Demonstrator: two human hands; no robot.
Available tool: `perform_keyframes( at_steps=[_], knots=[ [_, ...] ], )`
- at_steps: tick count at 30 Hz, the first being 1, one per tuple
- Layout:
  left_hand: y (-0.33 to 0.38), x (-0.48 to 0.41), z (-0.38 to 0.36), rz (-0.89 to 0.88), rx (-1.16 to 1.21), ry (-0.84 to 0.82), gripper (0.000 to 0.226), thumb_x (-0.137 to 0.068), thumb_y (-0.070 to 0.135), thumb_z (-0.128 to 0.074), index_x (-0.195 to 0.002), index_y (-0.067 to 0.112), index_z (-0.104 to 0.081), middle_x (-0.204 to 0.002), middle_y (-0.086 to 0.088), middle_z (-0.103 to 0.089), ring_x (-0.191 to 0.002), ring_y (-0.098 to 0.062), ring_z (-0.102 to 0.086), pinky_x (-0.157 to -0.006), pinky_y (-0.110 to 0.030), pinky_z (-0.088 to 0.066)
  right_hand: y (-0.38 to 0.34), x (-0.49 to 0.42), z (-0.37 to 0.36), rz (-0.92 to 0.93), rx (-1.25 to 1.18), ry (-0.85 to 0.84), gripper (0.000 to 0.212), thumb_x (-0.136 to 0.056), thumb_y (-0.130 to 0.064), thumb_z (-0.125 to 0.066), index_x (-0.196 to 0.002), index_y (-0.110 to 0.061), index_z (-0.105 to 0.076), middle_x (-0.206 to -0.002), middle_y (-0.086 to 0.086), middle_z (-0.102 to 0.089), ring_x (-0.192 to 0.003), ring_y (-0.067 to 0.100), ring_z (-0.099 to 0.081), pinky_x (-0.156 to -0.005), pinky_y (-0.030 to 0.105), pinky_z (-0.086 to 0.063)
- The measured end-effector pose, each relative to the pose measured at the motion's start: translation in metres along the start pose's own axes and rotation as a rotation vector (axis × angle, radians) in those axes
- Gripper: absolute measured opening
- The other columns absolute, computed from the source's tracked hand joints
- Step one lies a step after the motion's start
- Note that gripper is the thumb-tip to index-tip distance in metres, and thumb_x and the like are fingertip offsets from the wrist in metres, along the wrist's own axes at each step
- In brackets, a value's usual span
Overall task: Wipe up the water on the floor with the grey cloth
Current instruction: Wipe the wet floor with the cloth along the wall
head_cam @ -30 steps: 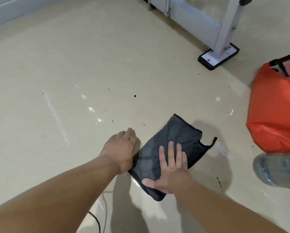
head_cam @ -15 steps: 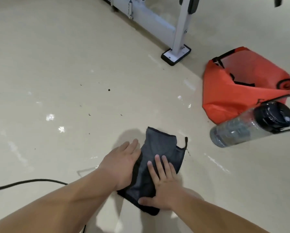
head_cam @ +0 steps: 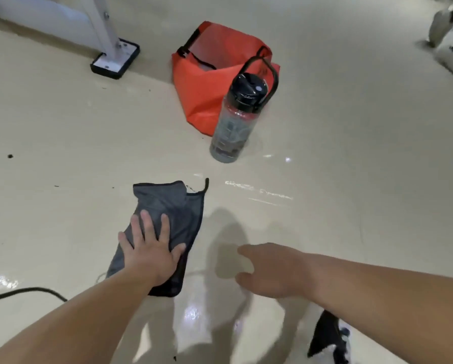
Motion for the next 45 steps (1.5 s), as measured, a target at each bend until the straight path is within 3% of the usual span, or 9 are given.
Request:
perform_keyframes(
  at_steps=[5, 9, 14, 17, 20, 23, 30, 38, 45],
  knots=[
    [-0.004, 0.002, -0.008, -0.040, 0.012, 0.126, 0.091, -0.083, 0.074, 0.013, -0.162, 0.028, 0.014, -0.168, -0.020, 0.021, -0.154, -0.041, 0.021, -0.121, -0.064, 0.002, 0.037, 0.013, -0.035, -0.189, -0.134, 0.048, 0.061, -0.103, -0.049, -0.045, -0.160, -0.033, -0.029, -0.160, -0.002, -0.042, -0.145, 0.023, -0.043, -0.114, 0.038, -0.040],
    [-0.006, -0.004, -0.018, -0.065, 0.023, 0.216, 0.080, -0.096, 0.071, -0.005, -0.165, 0.029, -0.005, -0.171, -0.020, 0.001, -0.156, -0.043, 0.006, -0.120, -0.065, -0.002, 0.048, -0.010, -0.069, -0.251, -0.286, 0.064, 0.059, -0.100, -0.043, -0.050, -0.157, -0.036, -0.035, -0.155, -0.003, -0.049, -0.141, 0.022, -0.047, -0.112, 0.035, -0.042],
    [0.012, -0.016, -0.019, -0.069, 0.006, 0.385, 0.064, -0.105, 0.056, -0.009, -0.164, 0.031, -0.017, -0.171, -0.012, -0.014, -0.154, -0.050, -0.003, -0.120, -0.066, -0.004, 0.071, -0.025, -0.087, -0.296, -0.249, 0.293, 0.012, -0.087, -0.024, -0.043, -0.094, -0.030, -0.051, -0.079, -0.007, -0.054, -0.086, 0.025, -0.063, -0.067, 0.032, -0.042],
    [0.046, -0.023, -0.016, -0.014, 0.058, 0.315, 0.067, -0.100, 0.060, 0.001, -0.162, 0.037, 0.012, -0.172, -0.006, 0.017, -0.153, -0.045, 0.022, -0.121, -0.065, 0.010, 0.092, -0.040, -0.085, -0.288, -0.200, 0.383, 0.039, -0.088, -0.032, -0.050, -0.127, -0.033, -0.048, -0.118, -0.003, -0.056, -0.113, 0.027, -0.060, -0.077, 0.035, -0.049],
    [0.096, -0.022, -0.016, -0.093, 0.032, 0.261, 0.067, -0.101, 0.062, -0.001, -0.159, 0.037, 0.022, -0.169, -0.006, 0.028, -0.150, -0.044, 0.030, -0.120, -0.065, 0.014, 0.124, -0.062, -0.103, -0.390, -0.259, 0.249, 0.112, -0.065, -0.059, -0.080, -0.152, -0.050, -0.009, -0.165, 0.012, -0.005, -0.150, 0.042, -0.018, -0.100, 0.055, -0.049],
    [0.150, -0.030, -0.011, -0.256, -0.044, 0.261, 0.067, -0.102, 0.062, -0.002, -0.159, 0.037, 0.022, -0.169, -0.005, 0.028, -0.150, -0.043, 0.031, -0.120, -0.065, 0.014, 0.141, -0.080, -0.114, -0.390, -0.343, 0.225, 0.134, -0.065, -0.058, -0.089, -0.153, -0.057, 0.012, -0.169, 0.011, 0.023, -0.155, 0.048, 0.007, -0.109, 0.060, -0.042],
    [0.257, -0.071, 0.010, -0.431, -0.126, 0.182, 0.066, -0.102, 0.064, -0.006, -0.159, 0.040, 0.019, -0.168, -0.002, 0.029, -0.150, -0.041, 0.034, -0.119, -0.066, 0.016, 0.149, -0.093, -0.113, -0.373, -0.353, 0.193, 0.137, -0.069, -0.056, -0.089, -0.153, -0.056, 0.019, -0.168, 0.014, 0.027, -0.153, 0.051, 0.013, -0.111, 0.065, -0.038],
    [0.223, -0.004, -0.026, -0.635, -0.183, 0.299, 0.065, -0.103, 0.062, -0.004, -0.163, 0.038, 0.004, -0.173, -0.004, 0.010, -0.156, -0.037, 0.020, -0.122, -0.062, 0.009, 0.148, -0.087, -0.119, -0.359, -0.299, 0.216, 0.130, -0.066, -0.067, -0.084, -0.158, -0.051, 0.006, -0.167, 0.021, 0.022, -0.152, 0.055, 0.008, -0.117, 0.063, -0.029],
    [0.172, 0.042, -0.056, -0.514, -0.134, 0.328, 0.064, -0.104, 0.060, -0.002, -0.163, 0.035, 0.006, -0.173, -0.004, 0.010, -0.156, -0.038, 0.020, -0.122, -0.062, 0.007, 0.162, -0.043, -0.097, -0.302, -0.618, 0.393, 0.065, -0.092, -0.024, -0.062, -0.154, -0.029, -0.044, -0.155, 0.003, -0.045, -0.139, 0.029, -0.047, -0.112, 0.037, -0.043]
  ],
)
Point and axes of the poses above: each hand's wrist, its own x-axis away from the middle knuckle, its own z-axis out of the back of the hand, y = z × x, the point moved 6 cm from there along -x, towards the middle knuckle
